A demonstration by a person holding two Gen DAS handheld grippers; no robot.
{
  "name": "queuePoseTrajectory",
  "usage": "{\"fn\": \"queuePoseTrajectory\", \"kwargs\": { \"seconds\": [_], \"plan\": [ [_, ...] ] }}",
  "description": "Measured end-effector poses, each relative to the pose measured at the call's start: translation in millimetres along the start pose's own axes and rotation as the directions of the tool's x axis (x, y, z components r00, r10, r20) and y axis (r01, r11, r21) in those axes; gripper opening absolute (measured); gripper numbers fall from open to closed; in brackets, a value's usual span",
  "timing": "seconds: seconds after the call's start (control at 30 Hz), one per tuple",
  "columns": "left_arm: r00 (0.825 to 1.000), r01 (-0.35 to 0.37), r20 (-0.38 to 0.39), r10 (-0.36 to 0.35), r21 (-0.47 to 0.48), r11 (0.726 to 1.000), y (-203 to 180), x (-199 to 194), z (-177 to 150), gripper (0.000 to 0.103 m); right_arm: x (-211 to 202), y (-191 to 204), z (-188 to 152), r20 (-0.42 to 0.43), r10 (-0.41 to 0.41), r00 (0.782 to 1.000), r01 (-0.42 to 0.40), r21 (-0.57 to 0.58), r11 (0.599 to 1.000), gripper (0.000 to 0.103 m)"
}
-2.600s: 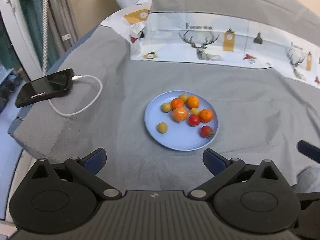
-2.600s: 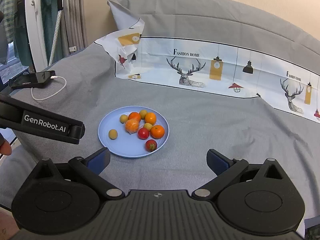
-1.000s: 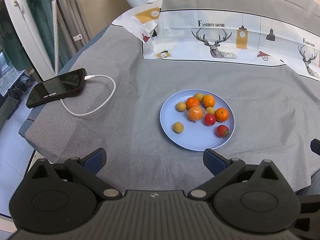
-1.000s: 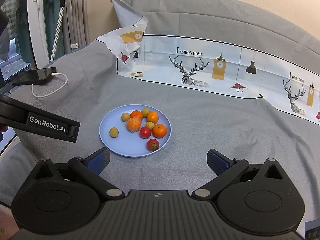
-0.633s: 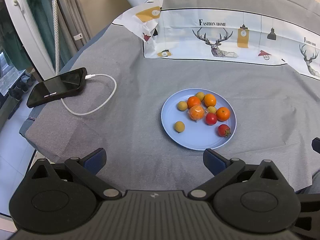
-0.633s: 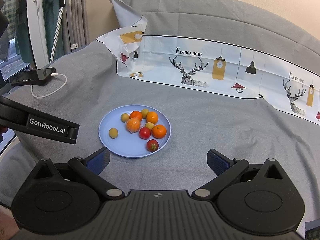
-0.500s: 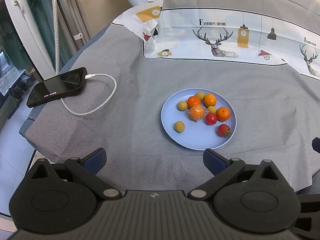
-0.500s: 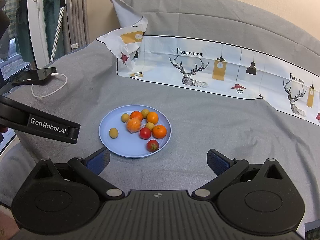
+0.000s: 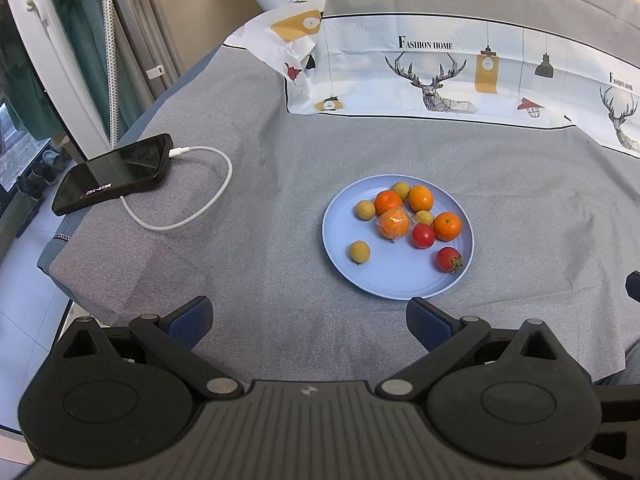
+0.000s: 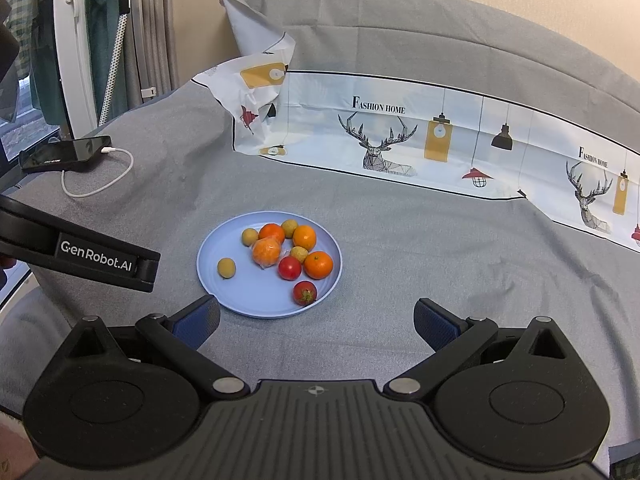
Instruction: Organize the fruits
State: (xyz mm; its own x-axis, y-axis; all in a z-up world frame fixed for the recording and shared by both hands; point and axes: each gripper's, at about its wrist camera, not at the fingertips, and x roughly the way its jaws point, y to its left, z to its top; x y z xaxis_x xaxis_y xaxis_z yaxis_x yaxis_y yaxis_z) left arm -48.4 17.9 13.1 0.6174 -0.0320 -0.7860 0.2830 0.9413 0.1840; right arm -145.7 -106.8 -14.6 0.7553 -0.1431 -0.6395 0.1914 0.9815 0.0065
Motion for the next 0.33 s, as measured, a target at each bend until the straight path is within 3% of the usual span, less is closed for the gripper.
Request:
{"fn": "queuePoseTrajectory", "kwargs": {
  "seconds": [0.33],
  "plan": [
    [1.0, -0.004, -0.003, 0.004, 0.003, 1.0, -0.7, 3.7, -0.9, 0.103, 0.5, 0.2, -0.1, 0.0, 0.001, 1.0, -0.001, 0.001, 1.0, 0.102]
  ]
}}
